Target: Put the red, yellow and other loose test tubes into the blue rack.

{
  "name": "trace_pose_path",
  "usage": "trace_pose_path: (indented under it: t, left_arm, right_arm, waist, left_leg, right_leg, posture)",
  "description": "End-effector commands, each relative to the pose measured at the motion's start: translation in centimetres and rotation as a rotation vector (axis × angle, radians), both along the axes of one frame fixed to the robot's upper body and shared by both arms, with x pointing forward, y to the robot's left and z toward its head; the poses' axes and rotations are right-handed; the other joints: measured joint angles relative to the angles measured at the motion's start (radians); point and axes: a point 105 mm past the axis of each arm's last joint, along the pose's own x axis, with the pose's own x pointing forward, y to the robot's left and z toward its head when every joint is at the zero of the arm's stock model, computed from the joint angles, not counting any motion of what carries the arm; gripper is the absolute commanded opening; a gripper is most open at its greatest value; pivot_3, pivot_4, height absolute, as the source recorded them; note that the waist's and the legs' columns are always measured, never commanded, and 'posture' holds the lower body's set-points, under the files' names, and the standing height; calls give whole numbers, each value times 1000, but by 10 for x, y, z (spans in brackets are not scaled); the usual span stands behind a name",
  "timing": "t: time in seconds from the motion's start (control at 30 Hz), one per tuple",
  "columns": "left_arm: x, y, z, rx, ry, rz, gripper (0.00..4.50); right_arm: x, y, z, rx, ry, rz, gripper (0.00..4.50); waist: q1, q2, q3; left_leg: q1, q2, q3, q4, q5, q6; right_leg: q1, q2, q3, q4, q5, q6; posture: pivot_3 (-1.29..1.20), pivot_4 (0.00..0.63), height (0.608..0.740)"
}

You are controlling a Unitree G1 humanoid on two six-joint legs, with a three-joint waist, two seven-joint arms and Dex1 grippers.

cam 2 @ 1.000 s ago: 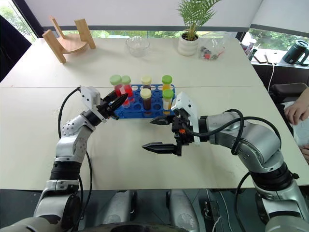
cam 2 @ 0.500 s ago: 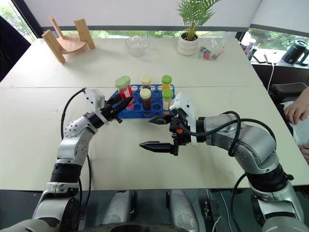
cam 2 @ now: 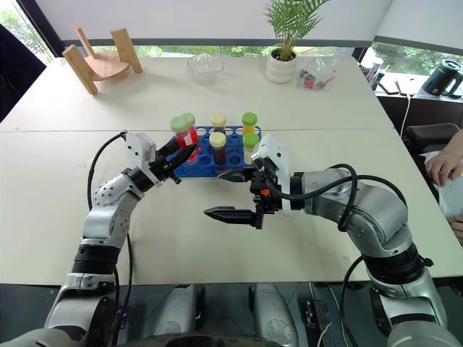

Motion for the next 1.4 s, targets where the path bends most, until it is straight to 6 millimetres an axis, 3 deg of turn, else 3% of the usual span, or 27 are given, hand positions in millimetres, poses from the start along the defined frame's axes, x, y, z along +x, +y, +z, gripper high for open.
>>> trace_pose_path:
  t: [0.03,1.4]
  left_arm:
    - [2,3,-7,37,10,24,849]
    - [-9,6,-14,67,53,10,849]
  right_arm:
    - [-1,2,8,17,-36,9,4500]
    - [4,13,3,79,-24,-9,4500]
  waist:
    - [0,0,0]
    - [-4,0,0]
  left_leg:
    - [0,0,0,0,0,0]
    - [1,0,0,-12,0,0]
  right_leg:
    - [0,0,0,0,0,0]
    - [0,0,0,-11,0,0]
  posture:
    - [0,150,740]
    - [0,150,740]
